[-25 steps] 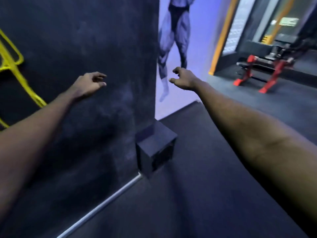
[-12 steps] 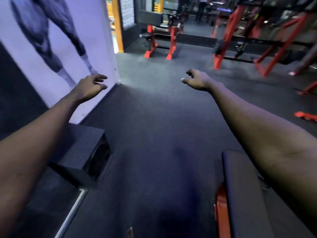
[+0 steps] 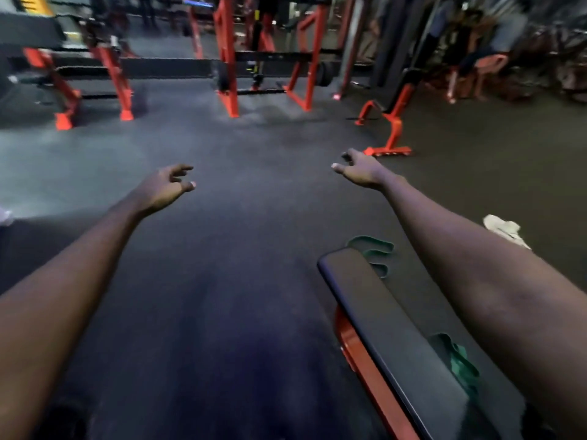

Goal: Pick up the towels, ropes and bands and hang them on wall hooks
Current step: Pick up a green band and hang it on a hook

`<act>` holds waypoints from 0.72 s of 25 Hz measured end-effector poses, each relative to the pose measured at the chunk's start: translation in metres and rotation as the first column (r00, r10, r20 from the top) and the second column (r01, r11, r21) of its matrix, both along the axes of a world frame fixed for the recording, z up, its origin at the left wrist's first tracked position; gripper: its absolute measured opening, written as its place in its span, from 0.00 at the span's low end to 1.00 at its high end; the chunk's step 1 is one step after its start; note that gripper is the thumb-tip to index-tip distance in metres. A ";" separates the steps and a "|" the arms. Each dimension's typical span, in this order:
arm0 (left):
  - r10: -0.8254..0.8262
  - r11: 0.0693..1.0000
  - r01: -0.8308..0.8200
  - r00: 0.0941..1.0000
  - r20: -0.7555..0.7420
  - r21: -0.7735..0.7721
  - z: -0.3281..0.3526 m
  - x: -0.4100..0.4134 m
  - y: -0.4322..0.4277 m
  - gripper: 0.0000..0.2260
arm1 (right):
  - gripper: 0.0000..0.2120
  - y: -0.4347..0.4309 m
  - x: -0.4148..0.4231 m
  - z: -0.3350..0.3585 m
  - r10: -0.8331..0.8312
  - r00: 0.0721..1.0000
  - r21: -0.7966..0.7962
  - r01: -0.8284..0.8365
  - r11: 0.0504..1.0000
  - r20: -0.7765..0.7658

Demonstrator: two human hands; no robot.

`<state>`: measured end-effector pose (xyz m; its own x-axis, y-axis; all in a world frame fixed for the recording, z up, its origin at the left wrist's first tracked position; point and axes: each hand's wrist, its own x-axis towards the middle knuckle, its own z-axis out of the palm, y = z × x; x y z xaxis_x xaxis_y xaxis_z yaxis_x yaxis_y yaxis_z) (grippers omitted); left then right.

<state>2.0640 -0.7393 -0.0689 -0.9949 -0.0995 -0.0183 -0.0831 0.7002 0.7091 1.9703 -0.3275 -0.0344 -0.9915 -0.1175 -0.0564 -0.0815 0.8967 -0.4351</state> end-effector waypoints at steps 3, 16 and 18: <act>-0.120 0.992 0.119 0.992 0.028 0.042 -0.003 -0.087 0.023 0.22 | 0.31 0.052 -0.027 -0.010 -0.166 0.985 -0.007 0.166 0.986 0.036; -0.549 0.828 0.553 0.833 0.067 -0.088 -0.001 -0.436 0.213 0.22 | 0.31 0.222 -0.177 -0.061 -0.646 0.756 -0.086 0.654 0.751 0.106; -0.605 0.787 0.609 0.793 0.073 -0.095 -0.006 -0.482 0.242 0.22 | 0.31 0.234 -0.202 -0.070 -0.687 0.717 -0.074 0.696 0.714 0.119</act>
<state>1.5822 -0.4968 -0.0747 -0.8495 0.5212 -0.0817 0.3606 0.6866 0.6313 1.7685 -0.0930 -0.1043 -0.7910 0.5892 -0.1651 0.5804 0.6370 -0.5073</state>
